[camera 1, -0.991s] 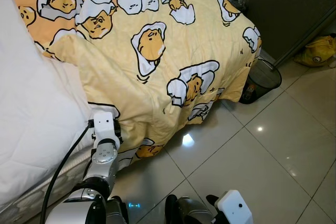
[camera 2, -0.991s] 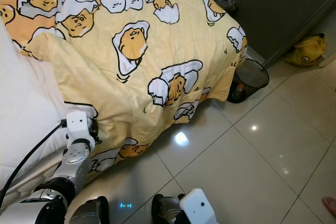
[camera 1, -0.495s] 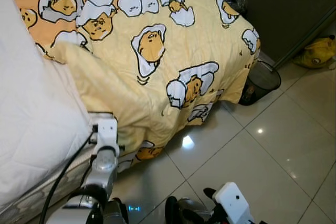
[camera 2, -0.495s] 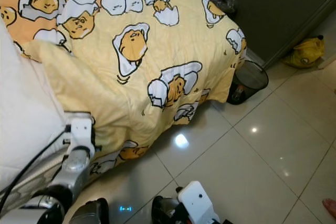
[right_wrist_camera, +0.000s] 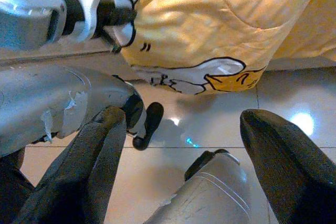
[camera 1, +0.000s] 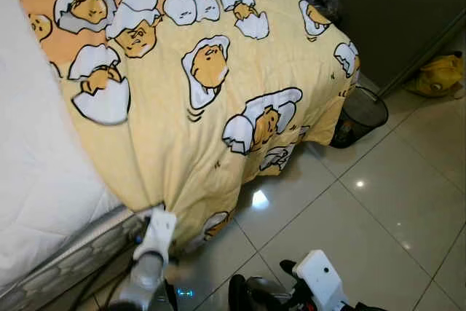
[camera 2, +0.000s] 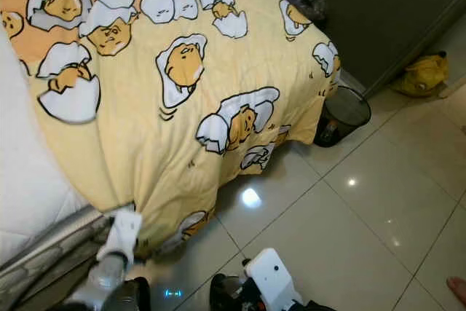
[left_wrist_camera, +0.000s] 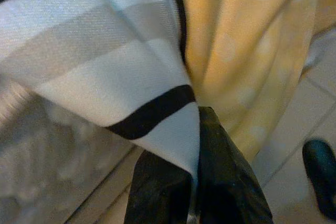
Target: Clean up the room
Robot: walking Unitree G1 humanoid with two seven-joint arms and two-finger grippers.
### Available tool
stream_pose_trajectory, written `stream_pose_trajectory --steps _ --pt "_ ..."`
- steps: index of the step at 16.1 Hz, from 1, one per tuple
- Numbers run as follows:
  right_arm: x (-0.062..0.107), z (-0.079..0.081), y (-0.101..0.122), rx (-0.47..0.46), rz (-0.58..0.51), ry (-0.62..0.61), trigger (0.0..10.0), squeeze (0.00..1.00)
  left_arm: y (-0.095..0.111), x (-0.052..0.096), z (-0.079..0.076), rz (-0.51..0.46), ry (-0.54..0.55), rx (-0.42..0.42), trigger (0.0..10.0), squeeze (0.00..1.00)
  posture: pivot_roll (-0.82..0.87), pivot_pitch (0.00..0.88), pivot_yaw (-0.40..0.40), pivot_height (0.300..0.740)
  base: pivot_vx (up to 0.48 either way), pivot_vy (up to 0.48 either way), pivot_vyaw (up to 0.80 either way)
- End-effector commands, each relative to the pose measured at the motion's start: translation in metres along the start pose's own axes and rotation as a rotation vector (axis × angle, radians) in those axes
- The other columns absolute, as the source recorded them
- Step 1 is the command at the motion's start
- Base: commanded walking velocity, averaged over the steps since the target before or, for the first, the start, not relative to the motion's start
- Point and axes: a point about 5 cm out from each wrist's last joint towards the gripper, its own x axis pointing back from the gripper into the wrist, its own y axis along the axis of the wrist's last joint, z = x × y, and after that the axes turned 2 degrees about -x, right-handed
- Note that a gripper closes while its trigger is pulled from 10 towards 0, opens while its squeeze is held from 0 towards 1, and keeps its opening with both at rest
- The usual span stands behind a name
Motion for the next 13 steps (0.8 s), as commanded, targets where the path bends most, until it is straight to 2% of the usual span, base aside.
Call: stream_pose_trajectory --steps 1,3,4,5,6,7,8,9,10,11,12,13 --pt "0.002 -0.004 -0.005 -0.005 0.027 -0.003 10.0 0.0 -0.025 0.01 -0.013 0.1 -0.058 -0.034 0.0 0.0 -0.11 0.166 -0.14 0.74 0.0 0.0 0.0" --pt "-0.001 -0.008 -0.004 -0.002 0.027 0.0 10.0 0.0 -0.031 0.015 -0.024 0.11 -0.121 -0.102 0.0 0.0 -0.1 0.159 -0.139 0.74 0.0 0.0 0.0" --pt "-0.003 -0.01 -0.003 0.002 0.022 0.0 10.0 0.0 -0.034 0.017 -0.027 0.109 -0.139 -0.168 0.0 0.0 -0.09 0.152 -0.139 0.74 0.0 0.0 0.0" --pt "-0.006 -0.013 -0.001 0.013 0.009 -0.009 10.0 0.0 -0.039 0.019 -0.025 0.114 -0.129 -0.245 6.5 0.0 -0.08 0.148 -0.135 0.74 0.0 0.0 0.0" --pt "-0.01 -0.019 0.004 0.014 -0.019 -0.028 10.0 0.0 -0.042 0.019 -0.015 0.088 -0.08 -0.293 10.0 0.0 -0.08 0.142 -0.132 0.74 0.0 0.0 0.0" --pt "-0.013 -0.023 0.007 0.025 -0.035 -0.048 10.0 0.0 -0.039 0.018 -0.006 0.045 -0.018 -0.307 10.0 0.0 -0.07 0.13 -0.127 0.74 0.0 0.0 0.0" --pt "-0.019 -0.03 0.013 0.038 -0.062 -0.089 10.0 0.0 -0.028 0.015 0.012 -0.063 0.098 -0.328 10.0 1.0 -0.06 0.118 -0.121 0.74 0.0 0.0 0.0" --pt "-0.026 -0.05 0.025 0.112 -0.108 -0.242 10.0 0.0 -0.003 0.015 0.029 -0.238 0.192 -0.27 10.0 1.0 -0.03 0.088 -0.111 0.74 0.0 0.0 0.0" --pt "-0.03 -0.066 0.037 0.128 -0.161 -0.327 10.0 0.0 0.021 0.016 0.045 -0.37 0.261 -0.212 10.0 1.0 -0.01 0.054 -0.097 0.74 0.0 0.0 0.0" --pt "-0.038 -0.078 0.036 0.079 -0.194 -0.331 10.0 0.93 0.039 0.019 0.054 -0.444 0.298 -0.166 10.0 1.0 0.01 0.02 -0.089 0.74 0.0 0.0 0.0" --pt "-0.045 -0.084 0.036 0.029 -0.223 -0.32 10.0 1.0 0.049 0.021 0.056 -0.477 0.294 -0.165 10.0 1.0 0.03 0.0 -0.081 0.74 0.0 0.0 0.0" --pt "-0.054 -0.084 0.035 0.002 -0.227 -0.274 10.0 1.0 0.038 0.021 0.044 -0.407 0.188 -0.173 10.0 1.0 0.05 0.0 -0.065 0.74 0.0 0.0 0.0"
